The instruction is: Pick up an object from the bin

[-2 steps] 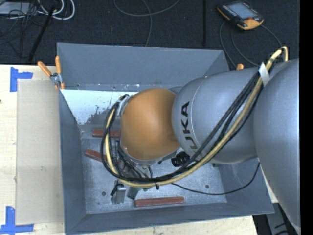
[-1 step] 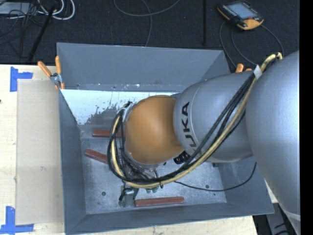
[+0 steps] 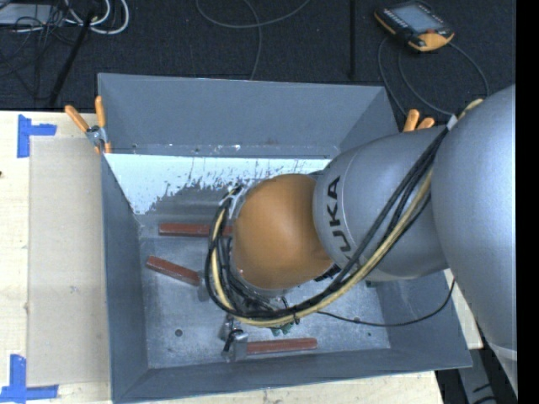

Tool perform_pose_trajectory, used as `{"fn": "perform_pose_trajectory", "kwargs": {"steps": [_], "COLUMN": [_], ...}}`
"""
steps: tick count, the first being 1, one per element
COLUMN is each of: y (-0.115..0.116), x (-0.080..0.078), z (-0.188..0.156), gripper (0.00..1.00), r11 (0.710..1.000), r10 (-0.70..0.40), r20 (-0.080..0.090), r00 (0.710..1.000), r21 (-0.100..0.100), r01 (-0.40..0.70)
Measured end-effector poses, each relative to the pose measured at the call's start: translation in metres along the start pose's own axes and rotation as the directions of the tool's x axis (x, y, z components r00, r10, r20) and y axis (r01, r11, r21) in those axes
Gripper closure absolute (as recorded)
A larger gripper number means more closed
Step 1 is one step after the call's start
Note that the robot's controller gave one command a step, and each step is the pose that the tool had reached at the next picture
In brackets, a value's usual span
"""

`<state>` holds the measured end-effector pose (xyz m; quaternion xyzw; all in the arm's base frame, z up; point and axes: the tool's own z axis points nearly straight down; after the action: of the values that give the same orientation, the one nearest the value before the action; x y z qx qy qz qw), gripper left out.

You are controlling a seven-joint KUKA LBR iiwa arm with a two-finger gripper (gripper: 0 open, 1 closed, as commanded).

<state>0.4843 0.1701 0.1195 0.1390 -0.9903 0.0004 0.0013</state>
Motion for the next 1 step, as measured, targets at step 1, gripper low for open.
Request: {"fn": "perform_pose_trajectory", "kwargs": {"steps": [1], "y": [-0.0587], "x": [0.0111], "z": [0.032], "gripper": [0.0], "r11": [1.0], "r10": [-0.015], "r20": [0.001], "r00": [1.0], "r21": [-0.001], "r01": [0.015]}}
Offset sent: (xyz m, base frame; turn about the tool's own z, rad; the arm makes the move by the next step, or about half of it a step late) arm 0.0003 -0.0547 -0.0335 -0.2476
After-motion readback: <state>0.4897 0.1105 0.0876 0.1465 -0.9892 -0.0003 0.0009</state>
